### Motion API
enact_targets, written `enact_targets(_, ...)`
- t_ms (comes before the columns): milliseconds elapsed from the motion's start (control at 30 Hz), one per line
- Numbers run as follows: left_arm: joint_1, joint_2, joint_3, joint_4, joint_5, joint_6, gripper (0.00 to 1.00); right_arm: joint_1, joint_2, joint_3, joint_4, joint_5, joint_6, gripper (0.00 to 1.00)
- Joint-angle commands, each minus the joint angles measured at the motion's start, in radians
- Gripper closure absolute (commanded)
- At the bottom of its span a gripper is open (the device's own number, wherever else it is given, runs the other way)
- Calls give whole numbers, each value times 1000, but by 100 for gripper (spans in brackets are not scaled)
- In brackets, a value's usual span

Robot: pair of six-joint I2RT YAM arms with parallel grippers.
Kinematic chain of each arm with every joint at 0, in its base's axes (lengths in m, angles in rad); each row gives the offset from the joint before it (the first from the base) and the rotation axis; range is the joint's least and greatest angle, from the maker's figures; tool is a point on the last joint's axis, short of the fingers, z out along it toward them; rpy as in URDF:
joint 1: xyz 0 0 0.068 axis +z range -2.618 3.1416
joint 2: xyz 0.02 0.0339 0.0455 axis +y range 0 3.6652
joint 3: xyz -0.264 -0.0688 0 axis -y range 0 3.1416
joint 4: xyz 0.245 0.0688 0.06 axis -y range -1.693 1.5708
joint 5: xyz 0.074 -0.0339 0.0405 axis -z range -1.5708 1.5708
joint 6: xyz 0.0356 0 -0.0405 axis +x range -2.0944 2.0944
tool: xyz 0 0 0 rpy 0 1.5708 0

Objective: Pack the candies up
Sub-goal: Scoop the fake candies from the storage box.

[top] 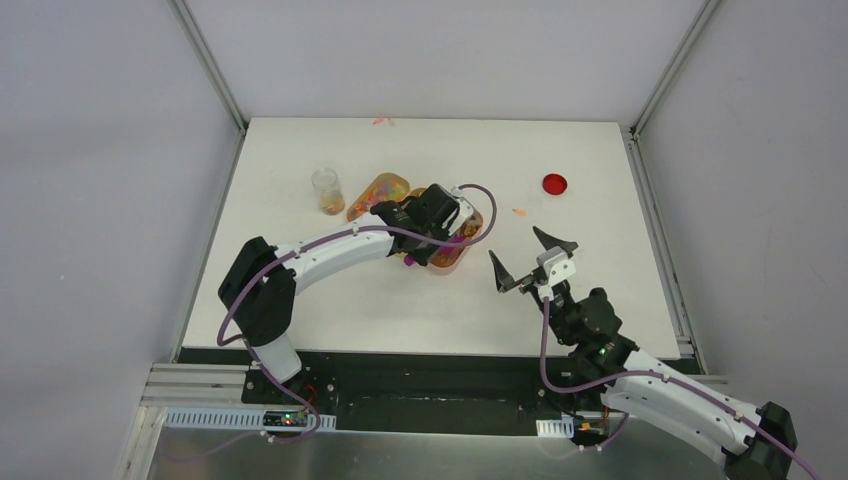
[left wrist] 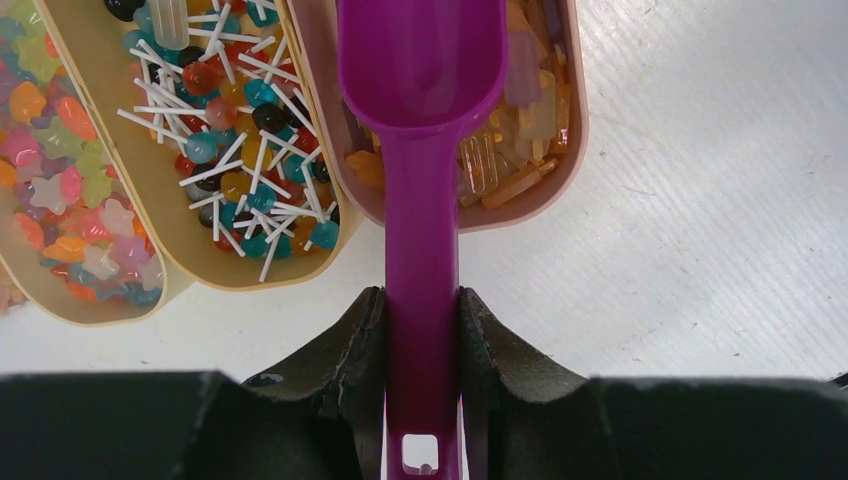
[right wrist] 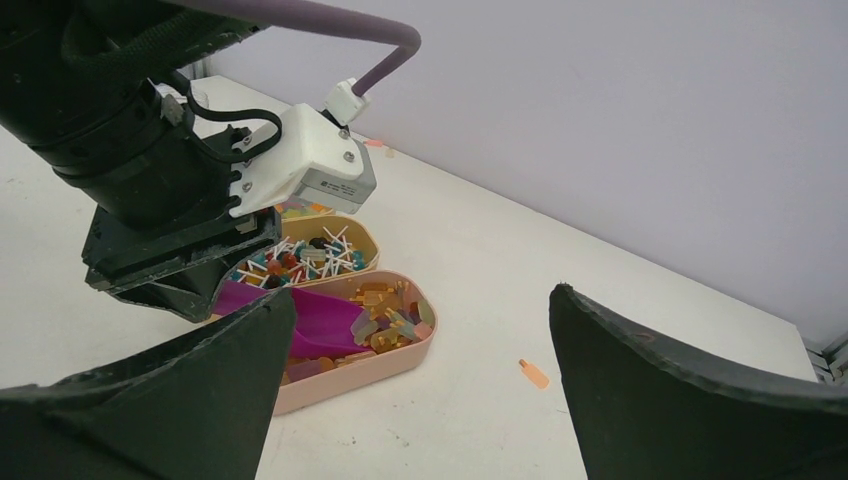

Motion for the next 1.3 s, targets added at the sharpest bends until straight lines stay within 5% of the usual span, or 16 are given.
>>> enact_targets(0,-5,-58,-54,133,32,2,100,-1,2,18,29,6,16,0)
enact_targets(1267,-4,-133,-228,262,-28,33,100,0,7,16,30,10,27,0)
